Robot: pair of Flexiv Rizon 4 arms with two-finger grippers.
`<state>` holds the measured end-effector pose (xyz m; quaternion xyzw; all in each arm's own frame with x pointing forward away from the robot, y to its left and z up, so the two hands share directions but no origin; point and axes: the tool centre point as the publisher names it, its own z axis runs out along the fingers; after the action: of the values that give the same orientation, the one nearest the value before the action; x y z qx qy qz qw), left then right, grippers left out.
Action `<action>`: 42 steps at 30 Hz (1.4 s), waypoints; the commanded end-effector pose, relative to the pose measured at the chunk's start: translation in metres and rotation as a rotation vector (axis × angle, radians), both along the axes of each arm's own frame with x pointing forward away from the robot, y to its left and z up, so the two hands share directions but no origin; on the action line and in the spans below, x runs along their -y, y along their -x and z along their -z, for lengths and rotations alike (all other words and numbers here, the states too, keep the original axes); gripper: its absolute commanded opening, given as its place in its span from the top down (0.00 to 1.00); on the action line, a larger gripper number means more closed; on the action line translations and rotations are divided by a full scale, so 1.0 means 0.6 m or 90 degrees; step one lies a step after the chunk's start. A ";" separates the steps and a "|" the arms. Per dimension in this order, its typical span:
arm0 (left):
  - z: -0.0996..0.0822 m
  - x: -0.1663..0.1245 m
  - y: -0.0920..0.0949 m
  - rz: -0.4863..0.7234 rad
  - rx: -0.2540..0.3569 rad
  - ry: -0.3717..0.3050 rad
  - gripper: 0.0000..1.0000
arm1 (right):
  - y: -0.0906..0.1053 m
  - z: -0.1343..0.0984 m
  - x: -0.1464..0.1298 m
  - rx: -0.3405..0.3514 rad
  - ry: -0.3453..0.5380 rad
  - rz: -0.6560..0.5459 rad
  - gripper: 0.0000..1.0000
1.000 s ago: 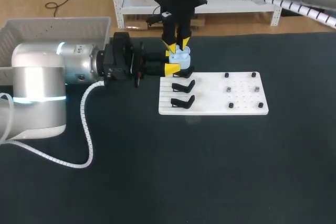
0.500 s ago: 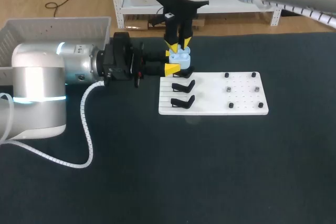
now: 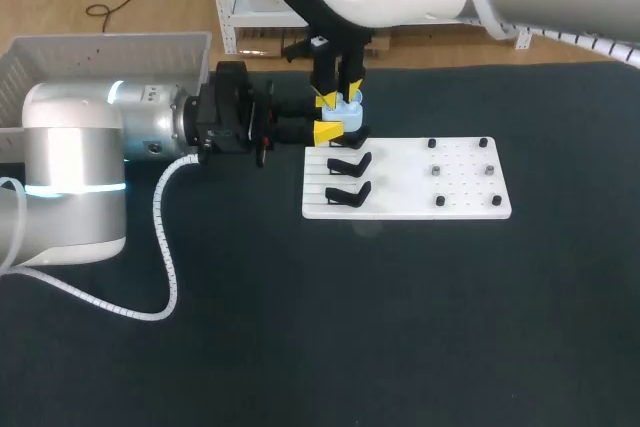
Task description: Pick up each earbud case from the left stands, insert the matching earbuds, close the lid, and place the case in the box.
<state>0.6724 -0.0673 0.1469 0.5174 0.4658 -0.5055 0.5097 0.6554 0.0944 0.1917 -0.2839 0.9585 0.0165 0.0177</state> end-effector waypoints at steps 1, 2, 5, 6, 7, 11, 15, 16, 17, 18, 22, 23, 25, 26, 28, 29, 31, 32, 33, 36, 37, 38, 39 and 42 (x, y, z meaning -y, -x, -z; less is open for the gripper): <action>0.001 0.000 -0.001 0.001 0.000 0.000 1.00 | -0.002 0.003 -0.004 -0.002 0.004 0.003 1.00; 0.001 0.000 -0.001 0.001 0.000 0.000 1.00 | -0.002 0.003 -0.005 -0.003 0.005 0.004 1.00; 0.001 0.000 -0.001 0.001 0.000 0.000 1.00 | -0.004 0.004 -0.004 -0.004 0.007 0.008 1.00; 0.001 0.000 -0.001 0.001 0.000 0.000 1.00 | -0.005 0.004 -0.004 -0.004 0.007 0.009 1.00; 0.001 0.000 -0.001 0.001 0.000 0.000 1.00 | -0.006 0.004 -0.003 -0.004 0.007 0.010 1.00; 0.001 0.000 -0.001 0.001 0.000 0.000 1.00 | -0.007 0.005 -0.003 -0.006 0.009 0.012 1.00; 0.001 0.000 -0.001 0.001 0.000 0.000 1.00 | -0.010 0.008 -0.004 -0.007 0.008 0.013 1.00; 0.001 0.000 -0.001 0.001 0.000 0.000 1.00 | -0.011 0.008 -0.004 -0.007 0.008 0.013 1.00; 0.001 0.000 -0.001 0.001 0.000 0.000 1.00 | -0.011 0.009 -0.004 -0.008 0.008 0.014 1.00; 0.001 0.000 -0.001 0.001 0.000 0.000 1.00 | -0.012 0.010 -0.004 -0.008 0.008 0.014 1.00; 0.001 0.000 -0.001 0.001 0.000 0.000 1.00 | -0.014 0.012 -0.005 -0.010 0.009 0.013 1.00; 0.001 0.000 -0.001 0.001 0.000 0.000 1.00 | -0.014 0.012 -0.005 -0.010 0.009 0.013 1.00; 0.001 0.000 -0.001 0.001 0.000 0.000 1.00 | -0.015 0.013 -0.005 -0.011 0.009 0.012 1.00; 0.001 0.000 -0.001 0.001 0.000 0.000 1.00 | -0.016 0.014 -0.005 -0.011 0.009 0.012 1.00; 0.001 0.000 -0.001 0.001 0.000 0.000 1.00 | -0.017 0.015 -0.006 -0.011 0.011 0.013 1.00; 0.001 0.000 -0.001 0.001 0.000 0.000 1.00 | -0.017 0.016 -0.006 -0.010 0.011 0.014 1.00; 0.001 0.000 -0.001 0.001 0.000 0.000 1.00 | -0.019 0.017 -0.006 -0.010 0.011 0.015 1.00; 0.001 0.000 -0.001 0.001 0.000 0.000 1.00 | -0.019 0.017 -0.006 -0.010 0.012 0.015 1.00; 0.001 0.000 -0.001 0.001 0.000 0.000 1.00 | -0.019 0.018 -0.007 -0.011 0.012 0.016 1.00; 0.001 0.000 -0.001 0.001 0.000 0.000 1.00 | -0.020 0.019 -0.008 -0.015 0.010 0.017 0.60; 0.001 0.000 -0.001 0.001 0.000 0.000 1.00 | -0.020 0.018 -0.008 -0.016 0.008 0.017 0.25; 0.001 0.000 -0.001 0.001 0.000 0.000 1.00 | -0.019 0.016 -0.009 -0.016 0.007 0.017 0.06; 0.001 0.000 -0.001 0.001 0.000 0.000 1.00 | -0.018 0.014 -0.009 -0.015 0.005 0.018 0.00; 0.001 0.000 -0.001 0.001 0.000 0.000 1.00 | -0.013 0.006 -0.007 -0.013 0.003 0.020 0.00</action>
<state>0.6727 -0.0673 0.1466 0.5174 0.4659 -0.5054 0.5097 0.6663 0.1007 0.1845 -0.2696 0.9628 0.0166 0.0053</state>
